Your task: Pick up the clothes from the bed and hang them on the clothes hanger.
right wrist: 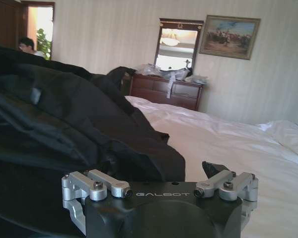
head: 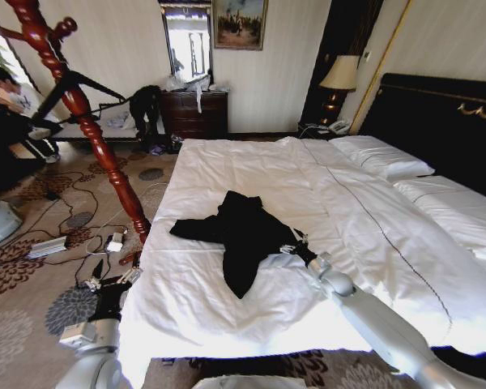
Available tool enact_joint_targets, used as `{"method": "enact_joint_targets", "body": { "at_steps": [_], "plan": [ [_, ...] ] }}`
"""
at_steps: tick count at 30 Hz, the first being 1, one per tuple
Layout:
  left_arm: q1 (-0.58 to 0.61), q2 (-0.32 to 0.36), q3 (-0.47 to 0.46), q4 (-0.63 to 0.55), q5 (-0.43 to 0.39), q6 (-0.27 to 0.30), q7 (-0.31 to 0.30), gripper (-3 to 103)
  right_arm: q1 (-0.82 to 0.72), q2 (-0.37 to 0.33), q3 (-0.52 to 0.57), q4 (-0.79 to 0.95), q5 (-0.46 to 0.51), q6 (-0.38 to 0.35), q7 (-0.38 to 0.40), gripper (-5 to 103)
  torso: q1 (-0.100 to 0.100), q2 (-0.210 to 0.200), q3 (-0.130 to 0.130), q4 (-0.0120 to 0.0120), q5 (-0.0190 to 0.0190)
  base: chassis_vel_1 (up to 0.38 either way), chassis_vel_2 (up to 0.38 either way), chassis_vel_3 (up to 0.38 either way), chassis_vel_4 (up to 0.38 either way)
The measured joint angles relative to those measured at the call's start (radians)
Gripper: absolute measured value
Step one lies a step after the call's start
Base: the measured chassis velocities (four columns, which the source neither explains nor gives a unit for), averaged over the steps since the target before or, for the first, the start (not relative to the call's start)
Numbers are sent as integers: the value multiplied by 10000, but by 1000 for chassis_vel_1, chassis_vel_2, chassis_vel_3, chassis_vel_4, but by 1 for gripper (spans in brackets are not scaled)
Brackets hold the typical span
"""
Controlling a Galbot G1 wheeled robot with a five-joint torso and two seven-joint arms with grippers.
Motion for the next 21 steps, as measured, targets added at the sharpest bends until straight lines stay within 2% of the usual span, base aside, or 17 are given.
{"method": "enact_joint_targets", "body": {
  "at_steps": [1,2,4,7,10,12,15,16,17,19,21],
  "plan": [
    [-26,-3,13,29,-1,3,-10,100,77,6,-39,-27,6,-91,137,102,0,0,0,-1,0,0,0,0,0],
    [-52,-10,37,47,-28,18,-23,100,174,14,-64,-50,10,-201,312,99,0,0,0,-2,0,0,0,0,0],
    [-73,-15,73,55,-123,71,-58,100,259,24,-68,-72,5,-308,456,99,0,0,-1,-1,-1,0,0,0,0],
    [-127,-24,135,115,-286,166,-140,100,476,47,-56,-99,-10,-699,820,83,0,0,0,1,0,0,0,0,0],
    [-148,-15,144,147,-285,170,-165,100,512,15,-49,-65,-15,-899,908,78,0,0,0,1,-1,0,0,0,0],
    [-177,-2,143,148,-296,180,-196,100,504,-135,-78,76,24,-1128,918,67,-1,0,-1,1,0,0,0,0,0],
    [-194,4,139,148,-303,183,-215,100,464,-226,-120,170,69,-1231,907,61,-1,0,-1,-1,0,0,0,0,0],
    [-208,6,136,164,-301,183,-243,100,419,-293,-139,235,72,-1312,863,51,-1,1,-1,0,1,0,0,0,0],
    [-213,3,136,175,-294,183,-262,100,396,-319,-139,261,59,-1366,839,45,-1,1,-1,0,0,0,0,0,0],
    [-216,-1,136,181,-287,183,-282,100,371,-339,-139,285,48,-1417,822,45,-1,1,-1,1,0,0,0,0,0],
    [-236,-5,138,193,-266,181,-339,100,311,-411,-134,353,39,-1584,779,34,-1,1,-1,1,1,0,0,0,0]
  ]
}}
